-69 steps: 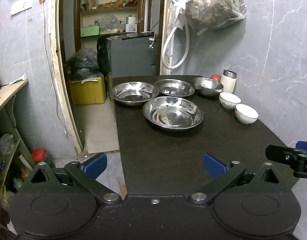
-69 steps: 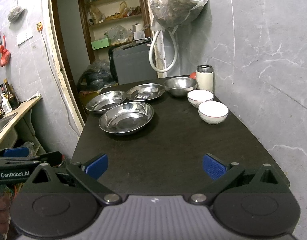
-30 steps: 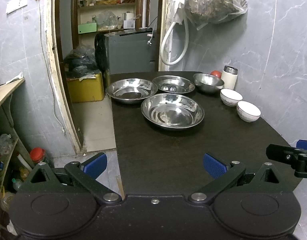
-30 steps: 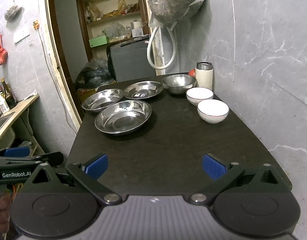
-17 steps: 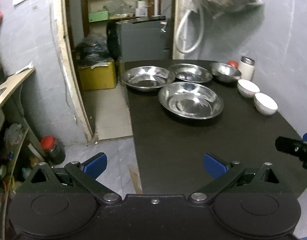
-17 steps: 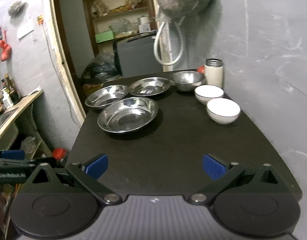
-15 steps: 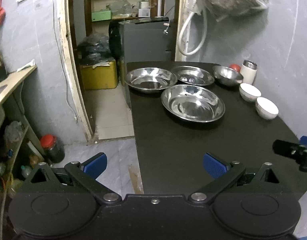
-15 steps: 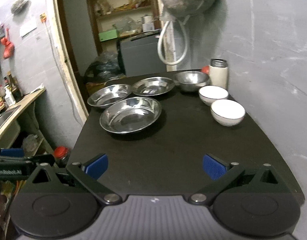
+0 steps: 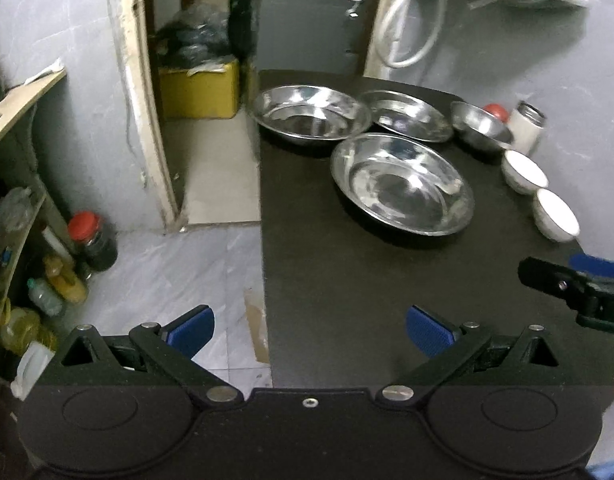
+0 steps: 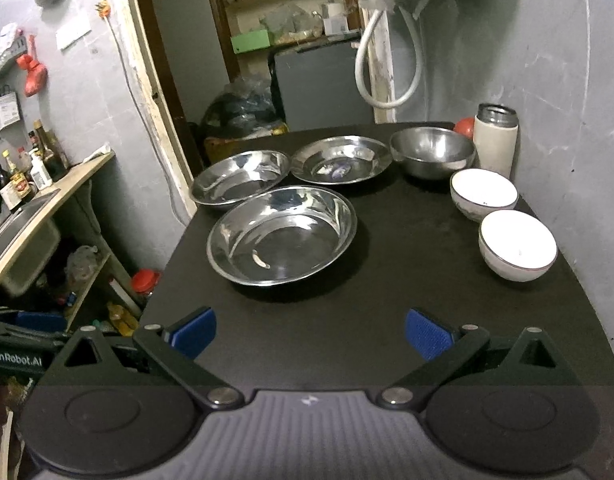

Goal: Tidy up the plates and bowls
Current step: 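Move both grippers toward the large steel plate on the table, then grasp the rim of the large steel plate with both grippers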

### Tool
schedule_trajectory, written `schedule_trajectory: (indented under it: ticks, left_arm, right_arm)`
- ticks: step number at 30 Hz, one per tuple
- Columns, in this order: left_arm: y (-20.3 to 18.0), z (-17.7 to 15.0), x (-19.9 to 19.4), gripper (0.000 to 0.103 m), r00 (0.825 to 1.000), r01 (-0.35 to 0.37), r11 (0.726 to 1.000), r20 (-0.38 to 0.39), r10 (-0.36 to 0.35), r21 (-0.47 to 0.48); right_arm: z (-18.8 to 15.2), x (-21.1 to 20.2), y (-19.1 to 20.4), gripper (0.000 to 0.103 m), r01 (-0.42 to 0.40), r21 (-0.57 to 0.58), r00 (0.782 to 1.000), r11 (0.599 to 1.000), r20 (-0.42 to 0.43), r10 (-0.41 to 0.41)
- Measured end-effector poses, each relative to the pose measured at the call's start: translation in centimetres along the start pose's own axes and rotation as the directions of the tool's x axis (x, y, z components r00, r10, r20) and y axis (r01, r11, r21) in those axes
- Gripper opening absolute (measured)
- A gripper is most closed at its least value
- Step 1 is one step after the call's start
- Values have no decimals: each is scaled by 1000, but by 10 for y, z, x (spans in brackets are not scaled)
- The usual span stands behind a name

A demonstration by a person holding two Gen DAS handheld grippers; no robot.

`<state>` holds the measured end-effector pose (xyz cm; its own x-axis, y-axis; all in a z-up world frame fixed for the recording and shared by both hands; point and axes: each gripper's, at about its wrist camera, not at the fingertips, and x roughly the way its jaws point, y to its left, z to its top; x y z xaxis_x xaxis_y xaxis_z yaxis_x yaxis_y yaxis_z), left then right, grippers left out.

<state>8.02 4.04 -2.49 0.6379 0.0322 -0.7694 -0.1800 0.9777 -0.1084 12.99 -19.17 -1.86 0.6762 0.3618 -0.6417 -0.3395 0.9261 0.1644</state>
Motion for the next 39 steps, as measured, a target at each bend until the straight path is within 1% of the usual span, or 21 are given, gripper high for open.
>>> schedule_trajectory:
  ticks: [3,6,10,13,15,17,23,26,28,30,34,36,39]
  left_arm:
    - [6,12,6,102,999,-46,998,12,46,-40]
    - [14,29,15,102,997,-81,995,15,82,-59]
    - [26,55,30,102,994,-99,993,39,102,-68]
    - [38,80,48,102,993,-98,993,56,102,-66]
    - [45,95,63,102,994,-85,995,68,88,-47]
    - [53,113,80,102,994,-66,998,86,67,-11]
    - [71,163,124,102,991,-36,997,128,28,63]
    - [78,180,146,102,991,-34,996,128,24,79]
    - [82,192,160,102,992,-32,996,121,22,83]
    - [87,201,171,102,994,-14,997,113,4,81]
    - [88,209,188,101,993,24,995,111,-34,92]
    - [89,210,194,99,993,40,994,105,-51,100]
    - [88,211,202,93,993,63,993,94,-73,104]
  right_arm:
    - [7,9,-3,103,-6,16,1000,1000,-11,6]
    - [14,19,-4,103,1,29,1000,1000,-26,0]
    - [23,34,1,103,2,33,1000,999,-26,-1]
    - [33,48,8,103,11,29,1000,1000,-22,-10]
    - [41,55,14,103,20,20,1000,1000,-4,-20]
    - [49,64,21,103,47,14,999,999,6,-47]
    - [72,96,35,103,105,29,994,994,23,-105]
    - [83,113,42,103,122,37,992,992,33,-123]
    - [90,125,44,103,111,55,993,992,39,-113]
    - [96,136,48,103,96,66,994,993,45,-99]
    - [105,156,54,102,72,70,995,995,57,-76]
    - [108,164,55,97,66,75,995,995,64,-70]
    - [112,175,57,92,66,76,996,995,61,-71]
